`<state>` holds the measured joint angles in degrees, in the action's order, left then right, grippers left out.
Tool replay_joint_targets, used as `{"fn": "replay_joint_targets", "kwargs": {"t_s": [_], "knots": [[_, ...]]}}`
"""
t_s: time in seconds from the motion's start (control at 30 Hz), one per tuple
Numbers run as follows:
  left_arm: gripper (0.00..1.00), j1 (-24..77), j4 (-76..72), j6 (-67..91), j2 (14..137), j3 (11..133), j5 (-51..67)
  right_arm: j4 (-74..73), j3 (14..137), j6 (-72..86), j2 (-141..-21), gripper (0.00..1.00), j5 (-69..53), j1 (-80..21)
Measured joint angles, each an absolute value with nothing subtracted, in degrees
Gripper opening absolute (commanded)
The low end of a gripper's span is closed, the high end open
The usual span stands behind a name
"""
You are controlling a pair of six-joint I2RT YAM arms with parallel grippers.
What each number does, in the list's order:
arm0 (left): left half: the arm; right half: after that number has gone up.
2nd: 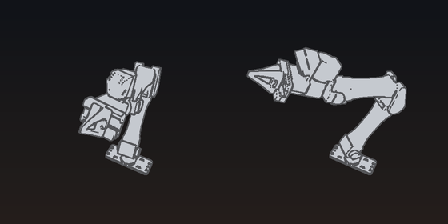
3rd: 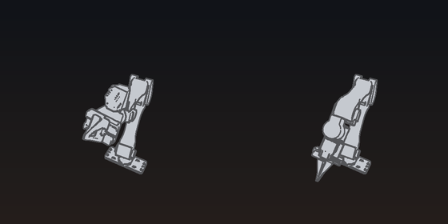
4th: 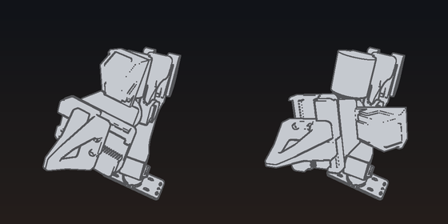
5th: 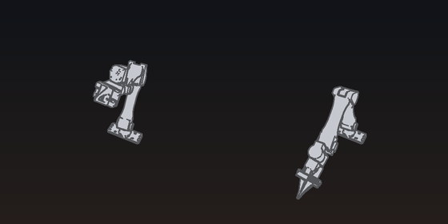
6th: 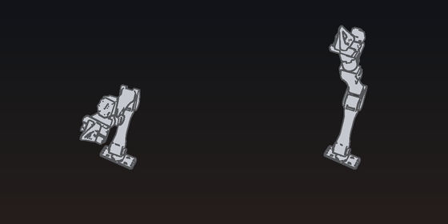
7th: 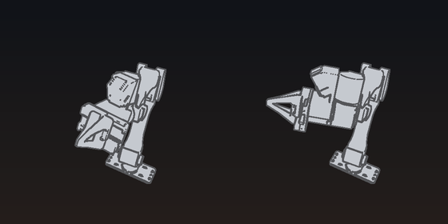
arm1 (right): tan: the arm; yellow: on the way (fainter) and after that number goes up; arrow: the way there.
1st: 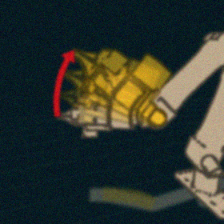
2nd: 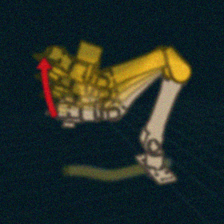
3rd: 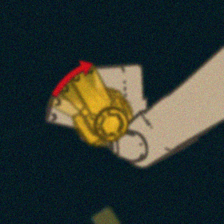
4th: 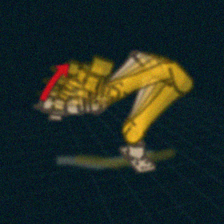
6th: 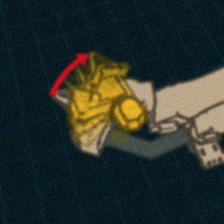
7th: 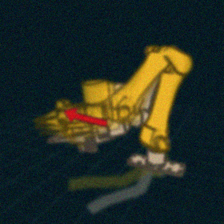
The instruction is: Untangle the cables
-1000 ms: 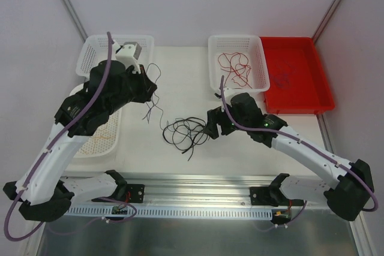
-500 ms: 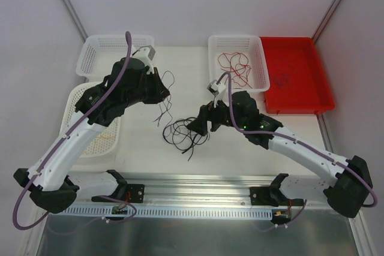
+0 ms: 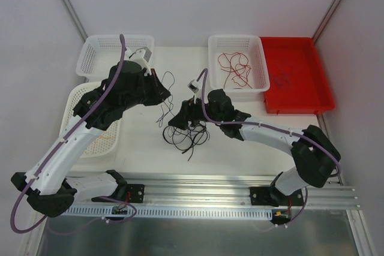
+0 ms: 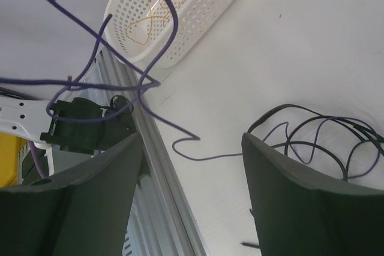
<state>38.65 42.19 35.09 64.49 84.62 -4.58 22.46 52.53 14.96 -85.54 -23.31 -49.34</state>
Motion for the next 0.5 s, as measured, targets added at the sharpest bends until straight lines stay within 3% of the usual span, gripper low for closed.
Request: {"fn": "replay_joint_targets", "kwargs": {"t_s": [0.07, 0.17, 0.2, 0.3, 0.4, 0.5], "knots": [[0.0, 38.65, 42.19, 35.42, 64.34, 84.29, -4.56, 24.93, 52.95, 16.14, -87.61, 0.65, -24.03, -49.43], [0.0, 38.65, 41.8, 35.75, 63.7, 83.35, -4.67, 27.27, 53.36, 17.52, -89.95, 0.49, -25.08, -49.52], [0.0, 38.68, 41.8, 35.88, 63.44, 83.02, -4.78, 27.86, 53.47, 17.85, -90.54, 0.34, -25.39, -49.56], [0.0, 38.68, 41.82, 36.12, 62.67, 82.63, -5.54, 28.14, 53.49, 18.26, -90.96, 0.1, -25.85, -49.63], [0.0, 38.65, 41.78, 35.77, 61.67, 82.61, -7.99, 28.01, 53.12, 17.74, -90.67, 0.01, -25.67, -49.63], [0.0, 38.63, 41.8, 34.5, 60.1, 82.61, -11.64, 25.87, 50.54, 16.38, -88.23, 0.01, -24.67, -49.17]]}}
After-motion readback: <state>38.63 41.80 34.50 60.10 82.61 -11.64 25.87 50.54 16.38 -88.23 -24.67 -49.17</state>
